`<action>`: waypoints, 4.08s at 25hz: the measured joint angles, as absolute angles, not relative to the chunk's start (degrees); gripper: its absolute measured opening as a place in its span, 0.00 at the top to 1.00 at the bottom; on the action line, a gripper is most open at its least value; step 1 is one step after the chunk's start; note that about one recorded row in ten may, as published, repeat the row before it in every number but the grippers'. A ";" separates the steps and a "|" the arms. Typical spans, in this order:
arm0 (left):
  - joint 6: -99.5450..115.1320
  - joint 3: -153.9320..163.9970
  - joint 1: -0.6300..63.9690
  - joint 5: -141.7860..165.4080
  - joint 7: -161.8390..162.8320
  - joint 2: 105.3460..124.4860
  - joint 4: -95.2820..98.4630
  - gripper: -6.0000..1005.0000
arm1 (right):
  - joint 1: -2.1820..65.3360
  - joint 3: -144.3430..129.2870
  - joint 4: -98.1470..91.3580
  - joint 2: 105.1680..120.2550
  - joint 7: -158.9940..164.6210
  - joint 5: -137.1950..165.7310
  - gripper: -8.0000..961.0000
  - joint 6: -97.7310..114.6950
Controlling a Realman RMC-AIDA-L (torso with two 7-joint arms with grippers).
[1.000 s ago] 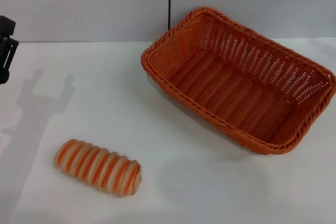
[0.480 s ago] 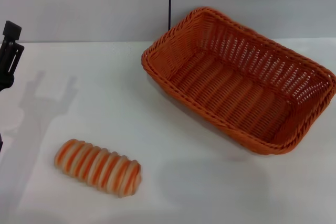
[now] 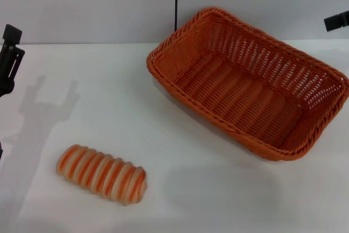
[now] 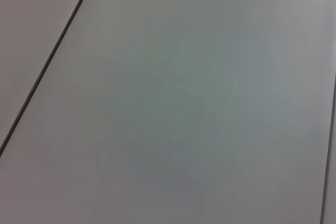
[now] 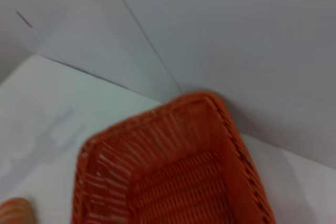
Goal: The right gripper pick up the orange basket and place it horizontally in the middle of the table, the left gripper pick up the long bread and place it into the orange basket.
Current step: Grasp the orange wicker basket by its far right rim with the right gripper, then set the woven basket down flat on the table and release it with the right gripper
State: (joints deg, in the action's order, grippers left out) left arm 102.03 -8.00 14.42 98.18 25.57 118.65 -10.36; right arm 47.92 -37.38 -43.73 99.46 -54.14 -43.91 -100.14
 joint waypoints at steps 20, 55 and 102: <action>101.14 -7.99 15.20 98.17 25.65 118.61 -10.77 0.16 | 46.32 -42.04 -38.79 102.94 -55.00 -37.80 0.25 -89.70; 99.84 -8.00 15.00 98.18 25.71 118.66 -11.07 0.16 | 45.69 -43.04 -39.78 107.90 -58.11 -32.83 0.76 -85.35; 98.13 -3.79 16.39 98.28 25.97 118.57 -10.84 0.16 | 32.86 -51.20 -50.31 100.01 -84.75 -61.00 0.81 -107.43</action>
